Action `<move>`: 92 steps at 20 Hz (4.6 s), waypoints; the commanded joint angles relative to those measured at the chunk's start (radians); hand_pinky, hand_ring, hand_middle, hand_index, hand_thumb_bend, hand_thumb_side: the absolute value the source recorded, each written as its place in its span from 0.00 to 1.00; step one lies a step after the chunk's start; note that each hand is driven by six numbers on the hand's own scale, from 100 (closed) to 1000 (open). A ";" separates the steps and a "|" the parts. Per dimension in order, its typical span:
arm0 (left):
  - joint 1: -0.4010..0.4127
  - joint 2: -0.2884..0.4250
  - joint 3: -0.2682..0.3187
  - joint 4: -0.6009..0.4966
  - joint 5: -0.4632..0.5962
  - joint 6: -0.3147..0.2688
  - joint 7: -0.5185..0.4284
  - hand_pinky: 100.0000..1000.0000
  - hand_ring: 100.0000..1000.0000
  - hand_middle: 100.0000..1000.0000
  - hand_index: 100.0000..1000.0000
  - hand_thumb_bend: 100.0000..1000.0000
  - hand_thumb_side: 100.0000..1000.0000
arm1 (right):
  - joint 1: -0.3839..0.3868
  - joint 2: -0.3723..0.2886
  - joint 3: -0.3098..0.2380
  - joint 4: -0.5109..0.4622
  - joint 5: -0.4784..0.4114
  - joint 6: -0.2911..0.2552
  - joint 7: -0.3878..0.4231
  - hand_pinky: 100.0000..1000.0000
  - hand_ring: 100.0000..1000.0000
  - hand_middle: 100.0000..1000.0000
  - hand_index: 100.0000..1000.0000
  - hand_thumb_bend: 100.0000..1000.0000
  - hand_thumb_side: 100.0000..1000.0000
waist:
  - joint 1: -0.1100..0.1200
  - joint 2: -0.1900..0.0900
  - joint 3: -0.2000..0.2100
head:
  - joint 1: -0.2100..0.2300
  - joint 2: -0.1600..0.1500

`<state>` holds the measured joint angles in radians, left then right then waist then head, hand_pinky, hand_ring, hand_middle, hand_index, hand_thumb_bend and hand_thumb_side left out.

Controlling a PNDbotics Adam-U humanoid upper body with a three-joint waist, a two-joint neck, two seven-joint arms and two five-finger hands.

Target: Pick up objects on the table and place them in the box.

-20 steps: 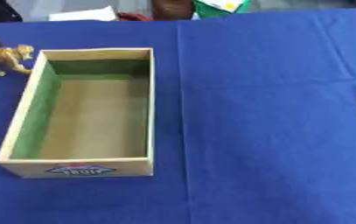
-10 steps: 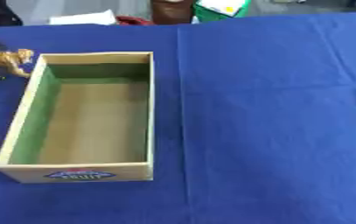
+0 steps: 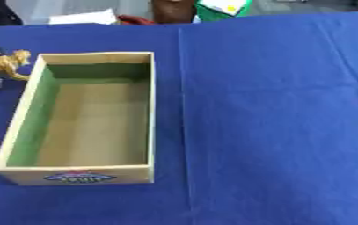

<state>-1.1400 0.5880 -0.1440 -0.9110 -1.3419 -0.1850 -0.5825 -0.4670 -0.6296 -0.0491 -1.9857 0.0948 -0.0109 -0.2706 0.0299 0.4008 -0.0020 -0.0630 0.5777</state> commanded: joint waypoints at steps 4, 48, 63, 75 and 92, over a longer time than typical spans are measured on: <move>-0.012 0.017 0.013 -0.001 0.002 0.002 0.069 0.38 0.59 0.57 0.65 0.00 0.38 | -0.008 -0.019 -0.013 -0.014 -0.008 0.001 -0.004 0.85 0.77 0.89 0.93 0.00 1.00 | -0.001 -0.022 -0.003 | 0.005 -0.008; 0.054 -0.122 -0.216 -0.731 0.248 -0.030 -0.141 0.24 0.53 0.59 0.63 0.00 0.42 | 0.013 -0.003 -0.017 -0.014 -0.044 -0.003 -0.010 0.85 0.77 0.89 0.93 0.00 1.00 | 0.001 -0.165 0.039 | -0.077 0.117; 0.115 -0.110 -0.402 -0.726 0.252 -0.007 -0.191 0.25 0.54 0.59 0.63 0.00 0.46 | 0.005 -0.006 -0.013 -0.014 -0.042 -0.004 -0.007 0.85 0.77 0.89 0.93 0.00 1.00 | 0.006 -0.146 0.039 | -0.072 0.123; 0.129 -0.154 -0.439 -0.626 0.234 -0.037 -0.294 0.49 0.71 0.72 0.85 0.00 0.40 | 0.006 -0.004 -0.014 -0.014 -0.039 -0.001 -0.009 0.85 0.77 0.89 0.93 0.00 1.00 | 0.004 -0.125 0.035 | -0.061 0.124; 0.095 -0.123 -0.299 -0.726 0.160 -0.021 -0.311 0.66 0.86 0.83 0.94 0.47 0.77 | 0.014 -0.005 -0.017 -0.014 -0.038 0.001 -0.013 0.85 0.77 0.89 0.93 0.00 1.00 | 0.003 -0.136 0.042 | -0.070 0.120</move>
<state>-1.0198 0.4337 -0.4840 -1.5988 -1.1865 -0.2065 -0.8847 -0.4467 -0.6124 -0.0555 -1.9857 0.0555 -0.0118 -0.2786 0.0362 0.2891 0.0396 -0.1278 0.6964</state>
